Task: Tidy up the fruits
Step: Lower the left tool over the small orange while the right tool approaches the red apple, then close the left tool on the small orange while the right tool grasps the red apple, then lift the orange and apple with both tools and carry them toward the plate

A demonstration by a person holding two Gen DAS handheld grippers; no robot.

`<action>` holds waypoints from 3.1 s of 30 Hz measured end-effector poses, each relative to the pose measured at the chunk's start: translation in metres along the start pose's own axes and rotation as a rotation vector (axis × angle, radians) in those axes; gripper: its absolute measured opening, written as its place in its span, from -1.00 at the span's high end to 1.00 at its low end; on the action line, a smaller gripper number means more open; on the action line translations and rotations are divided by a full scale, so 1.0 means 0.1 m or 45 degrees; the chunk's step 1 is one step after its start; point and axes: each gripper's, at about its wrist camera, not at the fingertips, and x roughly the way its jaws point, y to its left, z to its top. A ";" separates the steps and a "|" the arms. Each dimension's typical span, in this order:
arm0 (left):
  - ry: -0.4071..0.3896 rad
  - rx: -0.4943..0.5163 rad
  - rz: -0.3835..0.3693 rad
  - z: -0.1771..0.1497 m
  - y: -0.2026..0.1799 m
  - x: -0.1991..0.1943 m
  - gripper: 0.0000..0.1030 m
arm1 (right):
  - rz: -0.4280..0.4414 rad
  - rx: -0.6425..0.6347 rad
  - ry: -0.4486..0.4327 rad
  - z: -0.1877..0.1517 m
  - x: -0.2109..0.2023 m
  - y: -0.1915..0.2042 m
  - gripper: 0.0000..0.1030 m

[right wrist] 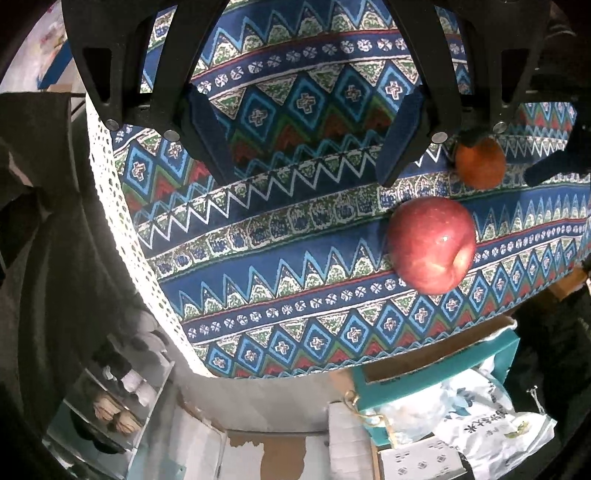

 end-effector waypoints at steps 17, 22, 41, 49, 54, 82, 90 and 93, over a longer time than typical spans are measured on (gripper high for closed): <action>0.003 -0.033 -0.099 -0.02 0.24 0.05 0.09 | 0.111 0.004 0.002 0.09 0.05 0.10 -0.52; -0.014 -0.083 -0.060 0.05 0.52 -0.03 0.10 | 0.197 -0.024 -0.008 0.16 0.04 0.25 -0.52; -0.072 -0.133 0.009 0.05 0.95 -0.18 0.10 | 0.100 -0.228 0.008 0.38 0.50 1.01 -0.52; -0.066 -0.143 0.008 0.01 1.00 -0.18 0.10 | 0.107 -0.194 -0.019 0.38 0.58 1.02 -0.47; -0.077 -0.142 0.012 -0.01 0.99 -0.22 0.10 | 0.127 -0.160 -0.031 0.37 0.57 0.97 -0.45; -0.257 -0.152 0.043 -0.13 1.07 -1.17 0.10 | 0.098 -0.204 -0.224 0.19 -0.55 1.02 -0.45; -0.315 -0.155 0.048 -0.20 1.10 -1.49 0.10 | 0.104 -0.235 -0.292 0.13 -0.96 1.09 -0.45; -0.331 -0.160 0.050 -0.25 1.12 -1.60 0.10 | 0.110 -0.247 -0.315 0.11 -1.10 1.11 -0.45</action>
